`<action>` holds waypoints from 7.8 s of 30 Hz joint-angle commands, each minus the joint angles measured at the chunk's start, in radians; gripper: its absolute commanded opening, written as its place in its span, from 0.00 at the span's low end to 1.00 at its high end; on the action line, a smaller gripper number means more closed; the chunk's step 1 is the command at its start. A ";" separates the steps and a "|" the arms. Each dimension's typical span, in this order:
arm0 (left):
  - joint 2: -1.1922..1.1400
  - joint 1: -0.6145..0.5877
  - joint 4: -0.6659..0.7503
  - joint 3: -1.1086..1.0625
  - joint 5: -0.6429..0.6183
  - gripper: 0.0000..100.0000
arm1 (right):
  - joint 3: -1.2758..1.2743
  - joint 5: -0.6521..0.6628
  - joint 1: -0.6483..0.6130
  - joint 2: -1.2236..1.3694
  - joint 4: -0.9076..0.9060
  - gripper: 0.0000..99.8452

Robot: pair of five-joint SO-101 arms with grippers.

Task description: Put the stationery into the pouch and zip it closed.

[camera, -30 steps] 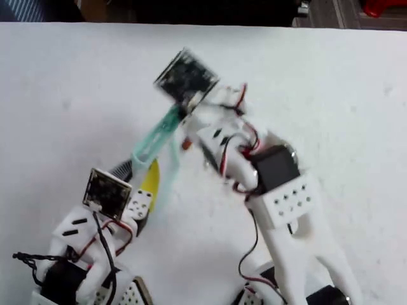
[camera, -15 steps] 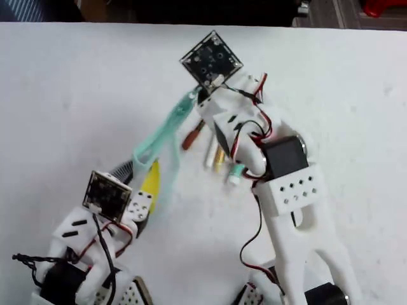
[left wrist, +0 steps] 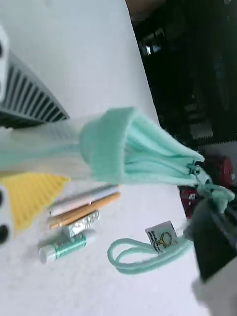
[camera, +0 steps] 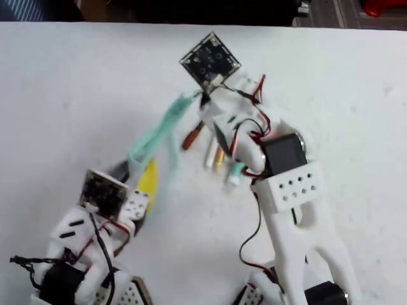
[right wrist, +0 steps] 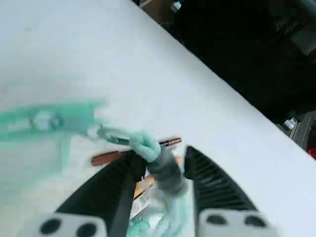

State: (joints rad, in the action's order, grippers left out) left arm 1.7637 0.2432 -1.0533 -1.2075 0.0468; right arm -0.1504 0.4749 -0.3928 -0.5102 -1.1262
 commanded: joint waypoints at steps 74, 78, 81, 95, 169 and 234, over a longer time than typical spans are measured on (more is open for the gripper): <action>-0.008 -0.217 0.104 -0.052 -0.187 0.02 | 1.499 -0.887 0.111 1.784 -0.245 0.14; -0.008 -0.216 0.104 -0.052 -0.187 0.02 | 1.499 -0.887 0.113 1.787 -0.246 0.02; -0.008 -0.216 0.104 -0.052 -0.187 0.02 | 1.499 -0.887 0.114 1.790 -0.246 0.03; -0.008 -0.079 0.074 -0.046 -0.103 0.02 | 1.691 -0.666 0.108 1.646 -0.484 0.02; -0.008 -0.088 -0.017 0.008 -0.178 0.24 | 0.244 -0.420 -0.397 0.035 0.354 0.02; -0.008 -0.116 0.153 -0.106 -0.052 0.03 | 0.175 -0.632 0.065 0.532 0.071 0.23</action>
State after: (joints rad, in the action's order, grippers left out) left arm 1.7530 0.1358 -0.9229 -1.3195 -0.0192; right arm -0.1028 -0.1404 -0.3330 -0.1250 -1.0740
